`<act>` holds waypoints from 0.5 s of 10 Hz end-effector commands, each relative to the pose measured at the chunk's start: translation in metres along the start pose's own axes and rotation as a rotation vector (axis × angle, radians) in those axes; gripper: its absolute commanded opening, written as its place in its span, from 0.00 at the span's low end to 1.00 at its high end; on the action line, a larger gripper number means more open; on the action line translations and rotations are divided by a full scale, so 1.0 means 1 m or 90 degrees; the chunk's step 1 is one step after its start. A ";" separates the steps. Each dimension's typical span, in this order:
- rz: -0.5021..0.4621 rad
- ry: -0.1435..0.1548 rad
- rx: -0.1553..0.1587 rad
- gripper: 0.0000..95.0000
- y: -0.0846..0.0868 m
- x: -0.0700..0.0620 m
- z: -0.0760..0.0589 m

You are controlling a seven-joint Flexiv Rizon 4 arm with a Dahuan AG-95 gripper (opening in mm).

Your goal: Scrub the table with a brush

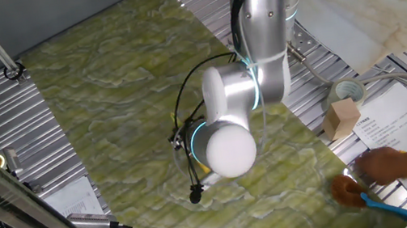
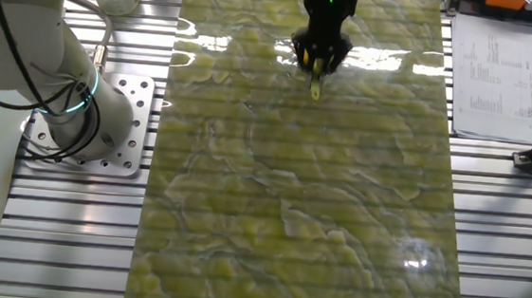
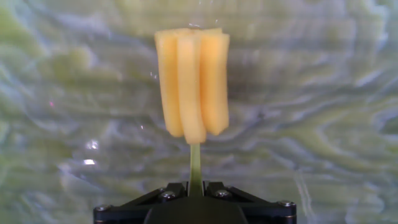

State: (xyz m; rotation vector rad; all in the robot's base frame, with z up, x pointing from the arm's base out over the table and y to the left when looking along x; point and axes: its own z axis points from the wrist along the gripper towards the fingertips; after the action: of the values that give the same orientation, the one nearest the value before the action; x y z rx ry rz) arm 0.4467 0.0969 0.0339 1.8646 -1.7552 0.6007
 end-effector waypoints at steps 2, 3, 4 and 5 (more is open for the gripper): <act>-0.037 -0.004 0.035 0.00 0.007 0.039 0.030; -0.043 -0.004 0.038 0.00 0.007 0.045 0.034; -0.047 -0.004 0.041 0.00 0.008 0.052 0.038; -0.045 -0.004 0.040 0.00 0.009 0.054 0.039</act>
State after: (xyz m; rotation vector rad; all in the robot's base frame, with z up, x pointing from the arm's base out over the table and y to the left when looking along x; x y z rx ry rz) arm 0.4416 0.0295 0.0368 1.9698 -1.6854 0.6307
